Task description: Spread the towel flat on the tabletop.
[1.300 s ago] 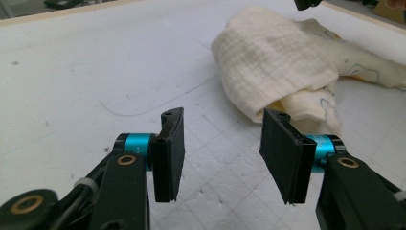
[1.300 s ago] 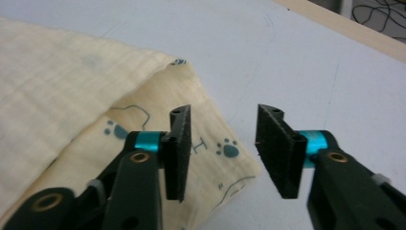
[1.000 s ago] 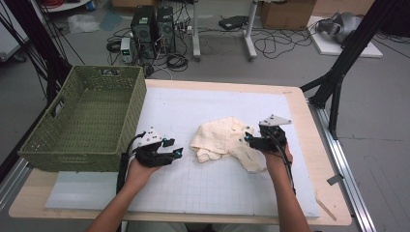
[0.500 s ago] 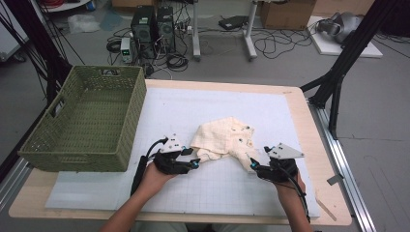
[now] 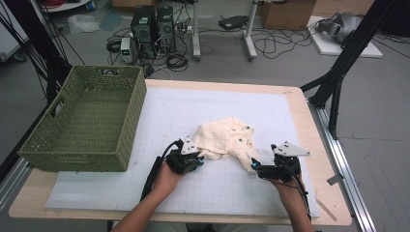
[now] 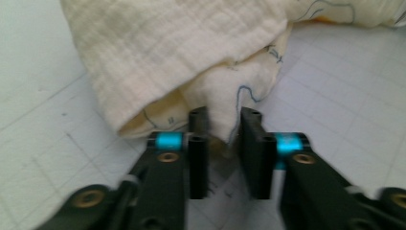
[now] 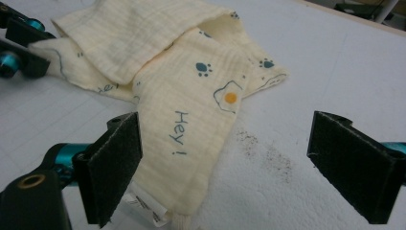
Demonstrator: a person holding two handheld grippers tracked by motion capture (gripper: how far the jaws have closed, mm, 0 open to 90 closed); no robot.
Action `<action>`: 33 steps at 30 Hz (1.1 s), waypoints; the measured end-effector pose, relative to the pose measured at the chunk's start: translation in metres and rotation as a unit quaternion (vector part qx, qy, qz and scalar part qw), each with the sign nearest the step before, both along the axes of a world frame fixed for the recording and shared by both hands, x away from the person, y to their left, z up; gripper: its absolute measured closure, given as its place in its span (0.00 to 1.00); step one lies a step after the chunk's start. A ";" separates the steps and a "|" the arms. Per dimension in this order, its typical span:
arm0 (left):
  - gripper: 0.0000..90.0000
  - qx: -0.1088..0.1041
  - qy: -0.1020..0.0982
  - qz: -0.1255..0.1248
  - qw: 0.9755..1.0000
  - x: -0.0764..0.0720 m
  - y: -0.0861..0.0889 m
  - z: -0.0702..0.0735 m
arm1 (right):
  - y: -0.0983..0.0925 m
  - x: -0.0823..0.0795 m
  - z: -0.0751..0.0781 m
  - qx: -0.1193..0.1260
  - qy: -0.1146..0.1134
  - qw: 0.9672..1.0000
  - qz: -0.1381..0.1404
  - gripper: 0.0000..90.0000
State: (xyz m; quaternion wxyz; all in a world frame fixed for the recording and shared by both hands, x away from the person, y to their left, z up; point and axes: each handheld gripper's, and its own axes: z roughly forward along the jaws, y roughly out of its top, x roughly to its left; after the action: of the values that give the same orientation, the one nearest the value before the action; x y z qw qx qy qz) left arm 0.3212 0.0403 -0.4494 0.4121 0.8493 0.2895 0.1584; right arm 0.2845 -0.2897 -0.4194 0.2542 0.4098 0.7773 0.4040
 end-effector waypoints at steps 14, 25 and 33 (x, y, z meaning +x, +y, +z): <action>0.94 -0.058 0.015 -0.008 0.998 -0.028 0.067 0.019 | 0.019 0.000 -0.004 0.012 0.052 0.997 0.047 0.59; 0.94 -0.057 0.022 -0.006 0.998 -0.042 0.089 0.016 | 0.035 0.011 -0.028 -0.009 0.092 0.995 0.045 0.60; 0.94 -0.052 0.033 -0.004 0.998 -0.049 0.096 0.012 | 0.034 0.008 -0.025 -0.018 0.098 0.991 0.091 0.95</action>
State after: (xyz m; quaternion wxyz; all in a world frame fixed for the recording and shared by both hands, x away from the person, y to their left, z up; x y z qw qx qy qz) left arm 0.2727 0.1360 -0.4373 0.4468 0.8323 0.3079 0.1134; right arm 0.2924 -0.2556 -0.4446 0.1466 0.3706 0.8394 0.3696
